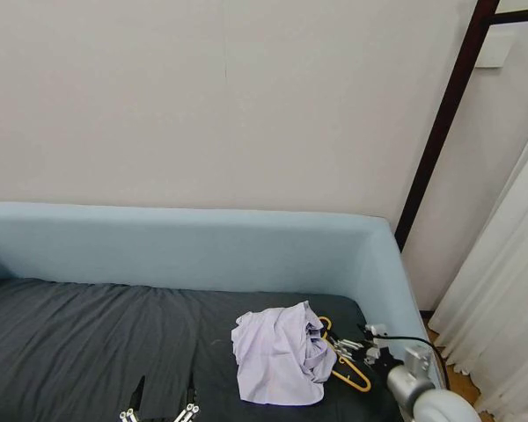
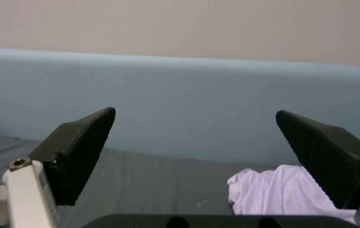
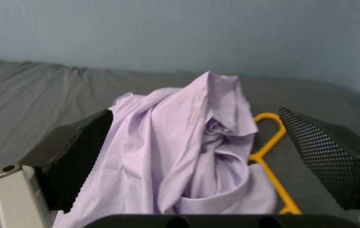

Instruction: Pick up the clothes from the sofa and hang them on the clothes hanger.

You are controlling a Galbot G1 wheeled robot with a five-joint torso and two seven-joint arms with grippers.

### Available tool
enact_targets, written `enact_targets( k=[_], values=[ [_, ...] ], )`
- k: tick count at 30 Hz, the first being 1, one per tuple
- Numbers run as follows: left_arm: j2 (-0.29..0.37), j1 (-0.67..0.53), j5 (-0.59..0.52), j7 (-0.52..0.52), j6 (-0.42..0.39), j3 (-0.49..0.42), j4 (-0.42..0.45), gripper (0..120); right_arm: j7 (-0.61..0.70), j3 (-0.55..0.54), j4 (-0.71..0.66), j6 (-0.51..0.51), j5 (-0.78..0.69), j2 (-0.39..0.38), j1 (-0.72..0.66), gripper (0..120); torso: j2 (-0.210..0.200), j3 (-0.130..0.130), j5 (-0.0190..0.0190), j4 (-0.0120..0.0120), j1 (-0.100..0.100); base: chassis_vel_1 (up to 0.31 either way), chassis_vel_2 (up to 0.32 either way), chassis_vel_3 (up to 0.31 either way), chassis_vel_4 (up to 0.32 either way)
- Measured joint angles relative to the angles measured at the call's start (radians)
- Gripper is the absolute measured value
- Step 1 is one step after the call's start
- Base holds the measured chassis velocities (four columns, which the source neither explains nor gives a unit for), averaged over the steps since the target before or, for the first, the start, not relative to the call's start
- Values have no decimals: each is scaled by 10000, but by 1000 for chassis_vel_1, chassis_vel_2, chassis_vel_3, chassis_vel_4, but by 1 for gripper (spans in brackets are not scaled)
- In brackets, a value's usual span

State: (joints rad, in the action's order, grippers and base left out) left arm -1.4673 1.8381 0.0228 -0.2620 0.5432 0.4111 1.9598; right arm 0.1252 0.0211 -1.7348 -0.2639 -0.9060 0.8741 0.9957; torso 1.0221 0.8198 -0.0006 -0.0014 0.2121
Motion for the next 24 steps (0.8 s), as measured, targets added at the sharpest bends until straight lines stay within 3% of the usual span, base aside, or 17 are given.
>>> enact_targets(
  k=[5,10,22,24],
  values=[
    [-336,65,161,-22,117,42,-128,100,-6,-1587,1816,-125,-5,911,-1881,100,0,0,1,1,0,0,0,0,0],
    [-584,91,169,-48,141,141,-133,100,-174,-2236,3449,-29,258,1836,-2973,100,0,0,-3,0,1,0,0,0,0],
    [-659,303,163,-73,261,314,-79,100,-295,-2473,5668,303,1162,3057,-3872,100,1,-1,-3,0,0,0,0,0,0],
    [-687,329,168,-79,267,316,-54,100,-294,-2474,5847,307,1216,3132,-3928,94,2,-2,-3,1,-1,0,0,0,0]
  ],
)
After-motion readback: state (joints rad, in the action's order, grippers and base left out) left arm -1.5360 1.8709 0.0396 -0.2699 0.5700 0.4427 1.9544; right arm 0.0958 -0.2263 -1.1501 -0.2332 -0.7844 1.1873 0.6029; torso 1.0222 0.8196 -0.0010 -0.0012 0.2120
